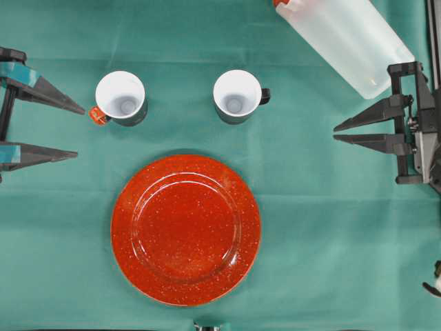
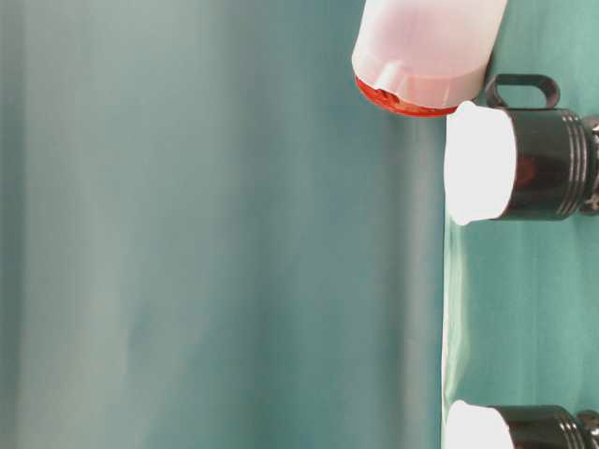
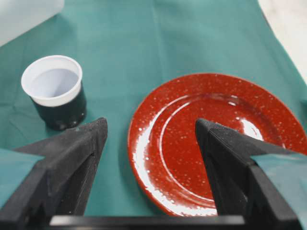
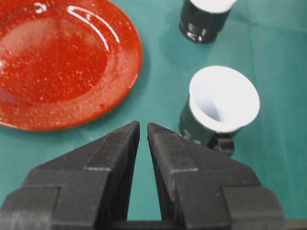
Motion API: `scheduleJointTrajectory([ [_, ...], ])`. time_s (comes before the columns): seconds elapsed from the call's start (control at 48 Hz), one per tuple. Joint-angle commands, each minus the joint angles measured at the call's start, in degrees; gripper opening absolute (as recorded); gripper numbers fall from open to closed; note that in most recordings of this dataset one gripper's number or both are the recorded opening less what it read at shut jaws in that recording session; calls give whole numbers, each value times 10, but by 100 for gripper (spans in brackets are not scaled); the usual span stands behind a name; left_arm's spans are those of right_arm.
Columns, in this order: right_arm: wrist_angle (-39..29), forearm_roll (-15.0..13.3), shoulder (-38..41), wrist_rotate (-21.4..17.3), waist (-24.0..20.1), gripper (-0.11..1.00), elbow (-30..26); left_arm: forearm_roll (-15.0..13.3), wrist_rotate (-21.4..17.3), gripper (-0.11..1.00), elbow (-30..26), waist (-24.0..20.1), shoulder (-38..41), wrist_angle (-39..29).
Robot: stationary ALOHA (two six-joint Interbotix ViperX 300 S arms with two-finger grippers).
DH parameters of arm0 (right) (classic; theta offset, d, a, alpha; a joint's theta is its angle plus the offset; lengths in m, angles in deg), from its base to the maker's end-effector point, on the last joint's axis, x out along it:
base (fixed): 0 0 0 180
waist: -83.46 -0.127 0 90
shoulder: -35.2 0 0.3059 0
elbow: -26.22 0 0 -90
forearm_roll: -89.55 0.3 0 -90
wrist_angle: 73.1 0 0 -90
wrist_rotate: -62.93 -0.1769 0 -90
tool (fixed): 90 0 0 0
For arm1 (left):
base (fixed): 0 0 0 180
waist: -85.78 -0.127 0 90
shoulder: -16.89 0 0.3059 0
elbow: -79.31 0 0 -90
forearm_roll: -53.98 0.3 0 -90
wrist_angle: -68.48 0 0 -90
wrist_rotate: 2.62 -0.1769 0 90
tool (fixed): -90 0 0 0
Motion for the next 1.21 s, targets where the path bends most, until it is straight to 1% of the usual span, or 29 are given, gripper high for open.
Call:
scheduleJointTrajectory([
  [0.0, 15, 0, 4, -4, -1, 23, -9, -2, 0, 73, -6, 8, 3, 0],
  [0.188, 14, 16, 4, -10, -1, 23, -15, -1, -3, 73, -6, 7, 3, -20],
  [0.354, 9, 24, 11, -10, -1, 23, -17, -1, -3, 73, -6, 4, 3, -33],
  [0.521, 6, 24, 23, -10, 0, 23, -18, -1, -4, 73, -6, 1, 2, -34],
  [0.646, -11, 25, 33, -11, -1, 23, -21, -1, -4, 74, -6, -2, 3, -38],
  [0.771, -59, 25, 41, -11, 0, 23, -27, -1, -3, 73, -7, -2, 2, -38],
  [0.855, -100, 31, 47, -11, -1, 23, -31, -1, -3, 73, -7, -2, 2, -38],
  [1.021, -229, 40, 53, -11, -1, 23, -33, -1, 1, 73, -7, -2, 2, -39],
  [1.063, -254, 48, 54, -13, -1, 23, -34, -1, 1, 73, -7, -2, 2, -39],
  [1.084, -265, 58, 56, -14, -1, 23, -35, -1, 1, 73, -7, -2, 3, -39],
  [1.147, -271, 82, 60, -18, -1, 23, -36, -1, 1, 73, -6, -2, 2, -39],
  [1.188, -269, 92, 62, -18, -1, 23, -37, -1, 1, 73, -7, -2, 3, -38],
])
